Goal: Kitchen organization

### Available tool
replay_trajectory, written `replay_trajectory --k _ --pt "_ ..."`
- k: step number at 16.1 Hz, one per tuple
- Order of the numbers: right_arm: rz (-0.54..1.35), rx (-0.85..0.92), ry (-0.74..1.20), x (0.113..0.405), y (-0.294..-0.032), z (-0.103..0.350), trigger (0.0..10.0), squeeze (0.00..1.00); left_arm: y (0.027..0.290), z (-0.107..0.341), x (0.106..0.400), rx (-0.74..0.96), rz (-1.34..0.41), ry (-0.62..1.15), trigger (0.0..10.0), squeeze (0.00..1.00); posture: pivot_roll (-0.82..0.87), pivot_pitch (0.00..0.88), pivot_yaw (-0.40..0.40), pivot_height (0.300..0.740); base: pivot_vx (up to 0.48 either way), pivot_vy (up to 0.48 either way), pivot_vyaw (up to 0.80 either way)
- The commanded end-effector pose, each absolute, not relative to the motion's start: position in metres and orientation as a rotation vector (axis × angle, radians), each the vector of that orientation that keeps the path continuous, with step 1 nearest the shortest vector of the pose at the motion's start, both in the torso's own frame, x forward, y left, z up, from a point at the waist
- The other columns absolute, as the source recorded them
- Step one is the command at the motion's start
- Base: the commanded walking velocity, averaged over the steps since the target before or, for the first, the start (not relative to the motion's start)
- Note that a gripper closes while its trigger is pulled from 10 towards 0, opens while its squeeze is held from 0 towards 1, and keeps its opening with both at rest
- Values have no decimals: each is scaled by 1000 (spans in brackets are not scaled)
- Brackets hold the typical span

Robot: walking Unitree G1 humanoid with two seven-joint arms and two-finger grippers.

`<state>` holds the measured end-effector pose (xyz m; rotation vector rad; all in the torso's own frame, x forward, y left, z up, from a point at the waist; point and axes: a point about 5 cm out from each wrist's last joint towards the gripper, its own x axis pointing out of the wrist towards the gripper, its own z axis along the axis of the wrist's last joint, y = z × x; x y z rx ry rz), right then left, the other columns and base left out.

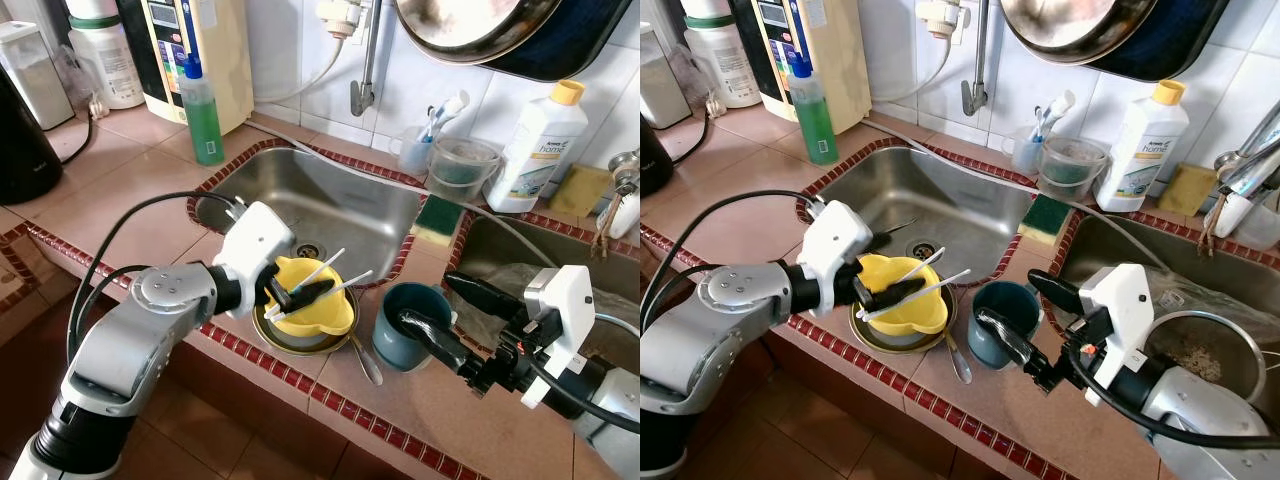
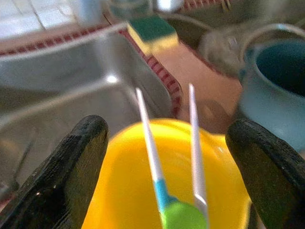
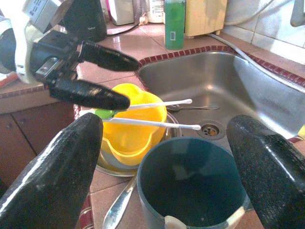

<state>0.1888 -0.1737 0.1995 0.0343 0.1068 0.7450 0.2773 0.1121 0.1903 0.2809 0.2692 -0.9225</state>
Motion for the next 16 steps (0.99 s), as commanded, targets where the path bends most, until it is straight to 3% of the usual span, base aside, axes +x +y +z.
replay_trajectory --k 1,7,16 --pt "744 18 86 186 -174 206 10000 0 108 193 275 314 -934 287 10000 0 -113 26 -7 740 0 0 0" --pt "741 21 88 187 -174 205 10000 0 105 182 287 328 -795 405 10000 0 -108 28 -9 740 0 0 0" --pt "734 21 92 189 -176 205 10000 0 100 196 290 296 -784 383 10000 0 -112 28 -15 740 0 0 0"
